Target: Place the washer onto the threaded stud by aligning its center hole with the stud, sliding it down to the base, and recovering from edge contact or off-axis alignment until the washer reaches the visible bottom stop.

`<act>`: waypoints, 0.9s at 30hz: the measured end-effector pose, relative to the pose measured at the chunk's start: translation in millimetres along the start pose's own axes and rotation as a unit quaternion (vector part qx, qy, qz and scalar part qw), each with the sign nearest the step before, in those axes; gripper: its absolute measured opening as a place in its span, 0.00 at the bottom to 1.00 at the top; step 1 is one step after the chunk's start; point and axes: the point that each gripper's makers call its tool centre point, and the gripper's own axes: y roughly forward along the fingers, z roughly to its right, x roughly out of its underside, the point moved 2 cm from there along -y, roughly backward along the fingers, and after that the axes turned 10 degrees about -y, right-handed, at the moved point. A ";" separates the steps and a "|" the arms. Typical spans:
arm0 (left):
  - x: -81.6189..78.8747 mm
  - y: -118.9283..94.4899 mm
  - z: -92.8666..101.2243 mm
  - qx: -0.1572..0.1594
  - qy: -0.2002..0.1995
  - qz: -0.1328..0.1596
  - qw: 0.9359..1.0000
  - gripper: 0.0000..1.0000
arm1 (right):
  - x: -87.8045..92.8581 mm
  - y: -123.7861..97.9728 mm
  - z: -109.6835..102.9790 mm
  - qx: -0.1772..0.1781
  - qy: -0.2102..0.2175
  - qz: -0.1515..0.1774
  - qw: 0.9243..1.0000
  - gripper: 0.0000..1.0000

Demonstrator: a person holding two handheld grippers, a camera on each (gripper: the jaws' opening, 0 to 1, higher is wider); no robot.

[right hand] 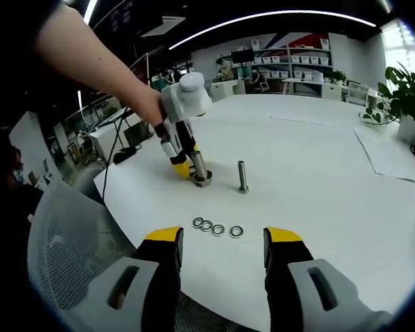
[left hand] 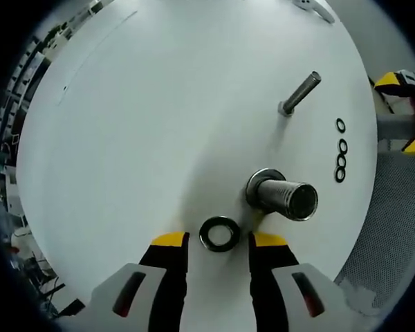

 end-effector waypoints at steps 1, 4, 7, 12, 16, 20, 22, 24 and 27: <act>0.0 -0.1 0.1 0.000 -0.001 0.000 1.000 0.33 | 0.0 0.0 0.0 0.000 0.000 0.000 1.000 0.49; 0.2 -0.2 0.2 -0.001 -0.002 0.001 1.000 0.32 | -0.2 -0.1 0.1 0.000 0.000 0.000 1.000 0.49; 0.4 -0.1 0.4 -0.001 -0.002 0.002 1.000 0.32 | -0.1 -0.2 0.5 0.001 0.001 0.000 1.000 0.49; 0.2 0.0 2.2 -0.001 0.000 -0.001 1.000 0.30 | -0.4 -0.2 0.4 0.002 0.000 0.001 1.000 0.49; 0.5 -0.1 3.1 0.000 0.000 -0.001 1.000 0.28 | -0.4 -0.2 0.6 0.002 0.000 0.000 1.000 0.49; 0.8 -0.1 3.4 -0.001 -0.001 -0.001 1.000 0.24 | -0.4 -0.2 0.6 0.003 0.000 0.001 1.000 0.49; 0.6 0.2 2.6 0.000 -0.003 0.000 1.000 0.21 | -0.5 -0.3 0.6 0.003 0.001 0.001 1.000 0.49; 0.6 -0.1 3.1 0.000 -0.002 0.000 1.000 0.21 | -0.2 -0.3 0.5 0.002 0.001 0.000 1.000 0.49; 0.6 -0.2 3.0 0.000 -0.003 -0.002 1.000 0.21 | -0.2 -0.3 0.7 0.002 0.001 0.001 1.000 0.49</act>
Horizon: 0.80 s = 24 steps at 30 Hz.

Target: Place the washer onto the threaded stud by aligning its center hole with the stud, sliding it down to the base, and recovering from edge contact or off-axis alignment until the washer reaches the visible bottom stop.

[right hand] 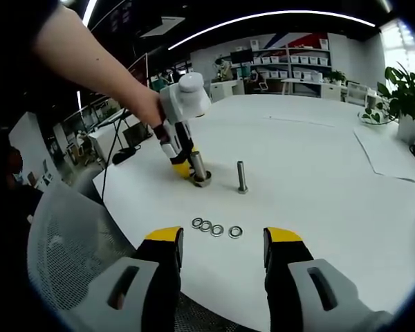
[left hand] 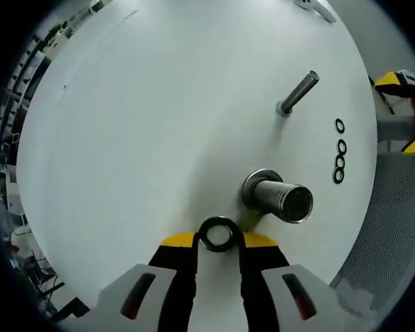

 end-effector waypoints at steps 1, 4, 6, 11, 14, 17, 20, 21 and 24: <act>-0.1 0.1 -0.1 0.000 0.000 0.000 1.000 0.21 | 0.0 0.0 -0.1 0.000 0.000 0.000 1.000 0.49; -0.1 0.0 -0.1 0.000 -0.001 -0.001 1.000 0.21 | 0.0 0.1 -0.3 -0.001 0.000 0.000 1.000 0.49; 0.0 -0.2 0.3 -0.001 -0.003 -0.002 1.000 0.21 | 0.3 0.3 -0.5 -0.001 0.000 -0.001 1.000 0.49; 0.2 -0.3 -0.1 -0.002 -0.006 0.000 1.000 0.20 | 0.3 0.3 -0.4 -0.001 0.000 0.000 1.000 0.49; 0.1 -0.1 -0.9 -0.001 -0.007 0.002 1.000 0.20 | 0.7 0.4 -0.4 -0.001 0.000 -0.001 1.000 0.49; 0.4 -0.5 0.3 0.000 -0.005 0.004 1.000 0.20 | 0.4 0.2 0.0 -0.001 0.001 -0.001 1.000 0.49; 0.4 -0.2 -0.5 0.003 -0.006 0.007 1.000 0.20 | 0.3 0.2 -0.3 -0.002 0.001 0.000 1.000 0.49; 0.3 0.3 -0.5 0.003 -0.006 0.007 1.000 0.20 | 0.4 0.2 -0.2 -0.001 0.000 0.000 1.000 0.49; 0.0 0.4 -0.3 0.001 -0.003 0.004 1.000 0.20 | 0.3 0.2 0.2 -0.001 0.002 0.000 1.000 0.49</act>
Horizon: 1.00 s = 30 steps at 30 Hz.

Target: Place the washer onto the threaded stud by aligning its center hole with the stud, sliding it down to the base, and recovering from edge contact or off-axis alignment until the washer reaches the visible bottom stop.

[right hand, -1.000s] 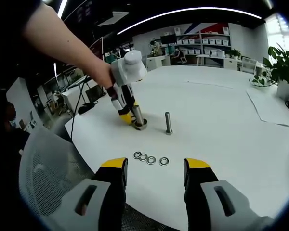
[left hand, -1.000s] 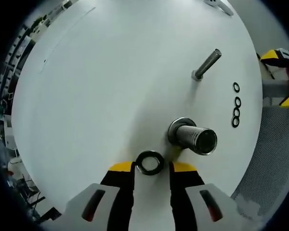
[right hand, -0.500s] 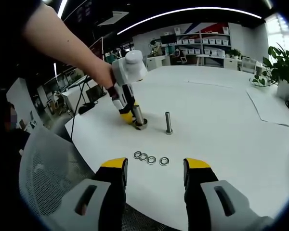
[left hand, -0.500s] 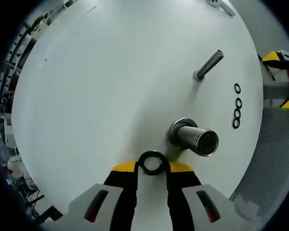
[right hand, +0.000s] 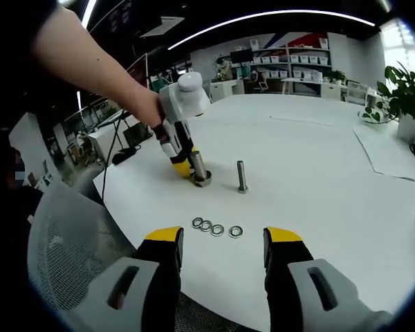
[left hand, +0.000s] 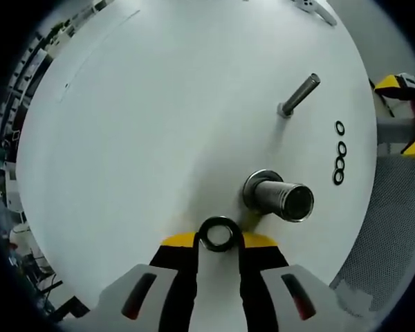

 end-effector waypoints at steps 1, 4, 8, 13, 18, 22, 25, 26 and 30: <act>0.1 -0.2 0.8 0.000 0.001 0.000 1.000 0.20 | 0.0 0.0 0.0 0.000 0.000 0.000 1.000 0.49; 0.1 -0.2 -0.3 0.000 0.000 0.002 1.000 0.19 | 0.1 0.1 -0.2 -0.001 0.000 0.000 1.000 0.49; 0.2 -0.1 -0.2 -0.003 -0.005 0.004 1.000 0.19 | 0.0 -0.2 0.1 0.000 0.001 0.000 1.000 0.49; 0.2 -0.4 0.9 -0.005 -0.002 0.004 1.000 0.19 | 0.4 0.1 0.1 -0.001 0.000 0.000 1.000 0.49; 0.9 -0.9 2.0 -0.011 -0.003 0.007 1.000 0.19 | 0.5 0.0 0.1 0.000 0.001 -0.001 1.000 0.49; 2.8 -2.0 4.4 -0.012 -0.001 0.012 1.000 0.18 | 0.4 -0.1 0.2 0.000 0.001 -0.002 1.000 0.49; 3.6 -2.4 4.7 -0.011 -0.006 0.014 1.000 0.18 | 0.4 0.0 0.0 0.000 0.000 -0.002 1.000 0.49; 4.1 -1.8 4.3 -0.011 -0.007 0.015 1.000 0.18 | 0.5 0.2 0.1 0.000 0.000 -0.002 1.000 0.49; 6.6 -1.8 6.1 -0.010 -0.008 0.017 1.000 0.18 | 0.5 -0.1 0.0 0.000 0.000 -0.002 1.000 0.49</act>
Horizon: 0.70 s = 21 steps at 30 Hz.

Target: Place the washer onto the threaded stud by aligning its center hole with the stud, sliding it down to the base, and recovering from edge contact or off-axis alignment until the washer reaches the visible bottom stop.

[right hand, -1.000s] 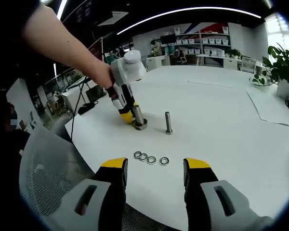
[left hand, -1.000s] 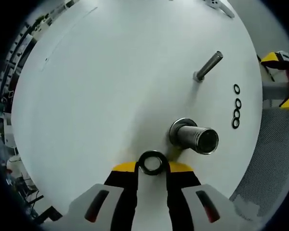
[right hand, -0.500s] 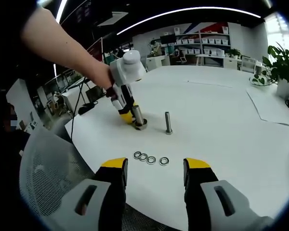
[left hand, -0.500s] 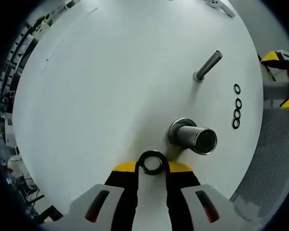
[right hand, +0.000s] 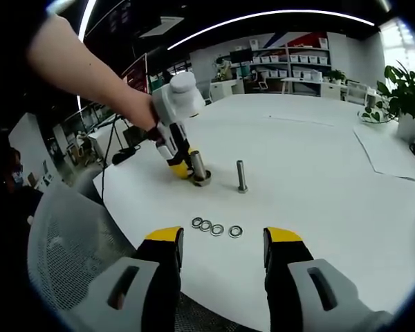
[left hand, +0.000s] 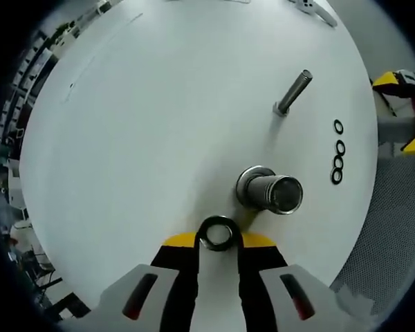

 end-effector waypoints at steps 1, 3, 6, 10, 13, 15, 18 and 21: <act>0.5 0.5 0.2 0.000 0.001 0.000 1.000 0.18 | 0.1 0.2 -0.1 0.000 0.000 0.000 1.000 0.49; 2.2 0.7 1.2 0.001 0.002 0.000 1.000 0.18 | 0.3 0.4 -0.1 -0.001 0.000 0.000 1.000 0.49; 3.4 -2.9 3.7 0.002 0.001 0.003 1.000 0.18 | 0.5 0.3 0.0 -0.001 0.000 0.000 1.000 0.49; 0.9 -9.2 2.0 0.002 0.006 0.012 1.000 0.18 | 0.6 0.3 -0.3 -0.002 -0.001 -0.001 1.000 0.49; -1.0 -16.0 0.6 0.003 0.003 0.020 1.000 0.18 | 0.9 0.8 -0.3 -0.002 -0.001 -0.001 1.000 0.49; -2.4 -19.8 0.0 0.003 0.002 0.025 1.000 0.18 | 0.8 0.7 -0.5 -0.003 -0.001 -0.001 1.000 0.49; -4.3 -24.1 -0.5 0.005 0.003 0.033 0.999 0.18 | 0.7 0.7 -0.8 -0.003 -0.002 -0.001 1.000 0.49; -6.7 -29.4 -1.4 0.009 0.003 0.038 0.999 0.18 | 0.8 0.9 -1.0 -0.003 -0.002 -0.002 1.000 0.49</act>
